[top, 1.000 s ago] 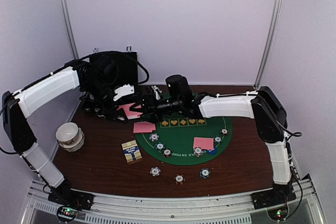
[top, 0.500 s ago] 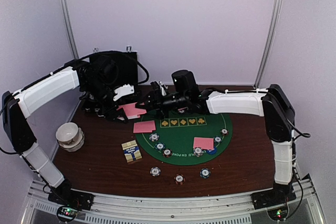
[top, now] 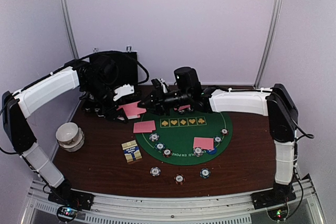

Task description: Distribute texas hold em gaming equipment

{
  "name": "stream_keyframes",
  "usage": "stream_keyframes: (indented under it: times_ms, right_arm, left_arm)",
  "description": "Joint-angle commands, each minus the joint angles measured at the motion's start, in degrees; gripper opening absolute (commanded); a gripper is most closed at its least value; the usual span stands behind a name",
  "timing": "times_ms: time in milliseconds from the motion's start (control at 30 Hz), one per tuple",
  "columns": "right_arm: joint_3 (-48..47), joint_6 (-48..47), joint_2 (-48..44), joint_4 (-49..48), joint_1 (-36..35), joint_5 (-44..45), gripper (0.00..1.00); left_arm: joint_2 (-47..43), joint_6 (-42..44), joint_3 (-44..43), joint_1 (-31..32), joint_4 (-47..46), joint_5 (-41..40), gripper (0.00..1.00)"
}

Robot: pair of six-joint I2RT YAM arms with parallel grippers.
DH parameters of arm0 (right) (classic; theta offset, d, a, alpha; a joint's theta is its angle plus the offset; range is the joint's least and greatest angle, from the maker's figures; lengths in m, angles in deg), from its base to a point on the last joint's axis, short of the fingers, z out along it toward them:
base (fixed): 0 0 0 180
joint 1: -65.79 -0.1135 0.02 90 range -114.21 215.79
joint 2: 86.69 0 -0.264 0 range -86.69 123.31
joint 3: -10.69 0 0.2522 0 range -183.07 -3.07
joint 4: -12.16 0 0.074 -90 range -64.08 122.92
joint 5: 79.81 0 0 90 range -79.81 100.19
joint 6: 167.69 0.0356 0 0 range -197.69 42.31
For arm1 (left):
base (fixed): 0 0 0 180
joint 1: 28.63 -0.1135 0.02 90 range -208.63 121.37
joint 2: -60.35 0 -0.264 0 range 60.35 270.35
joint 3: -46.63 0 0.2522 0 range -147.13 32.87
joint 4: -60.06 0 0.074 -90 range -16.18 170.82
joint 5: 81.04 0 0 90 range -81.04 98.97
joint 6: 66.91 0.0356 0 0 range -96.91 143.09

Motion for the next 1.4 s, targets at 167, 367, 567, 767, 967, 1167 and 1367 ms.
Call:
stream_keyframes:
  times_ms: [167,367,567,767,967,1167,1367]
  right_arm:
    - [2.9,5.6,-2.3,-7.8,1.5,-2.5,0.05]
    - [6.0,5.3,-5.0,-8.1,3.6,-2.5,0.0]
    - [12.7,5.8,-9.4,-9.9,7.0,-3.0,0.0]
    - [23.6,2.2,-17.1,-6.7,12.3,-3.1,0.0]
    - [34.4,-6.3,-23.8,3.3,18.0,-1.3,0.0]
    - [41.7,-14.1,-27.7,12.5,20.8,3.4,0.0]
    - [43.8,-16.8,-29.0,14.4,21.8,7.3,0.0]
  left_arm:
    - [-0.9,0.5,-1.0,-0.2,-1.0,0.7,0.0]
    - [-1.1,0.6,-0.7,-0.2,-1.0,0.1,0.0]
    - [-1.2,0.7,-0.6,-0.2,-1.0,-0.1,0.0]
    - [-1.3,0.8,-0.3,-0.2,-1.0,-0.6,0.0]
    - [-1.3,0.9,0.1,-0.2,-1.0,-0.5,0.0]
    - [-1.3,0.9,0.1,-0.2,-1.0,-0.3,0.0]
    - [-1.2,0.9,0.0,-0.2,-1.0,0.1,0.0]
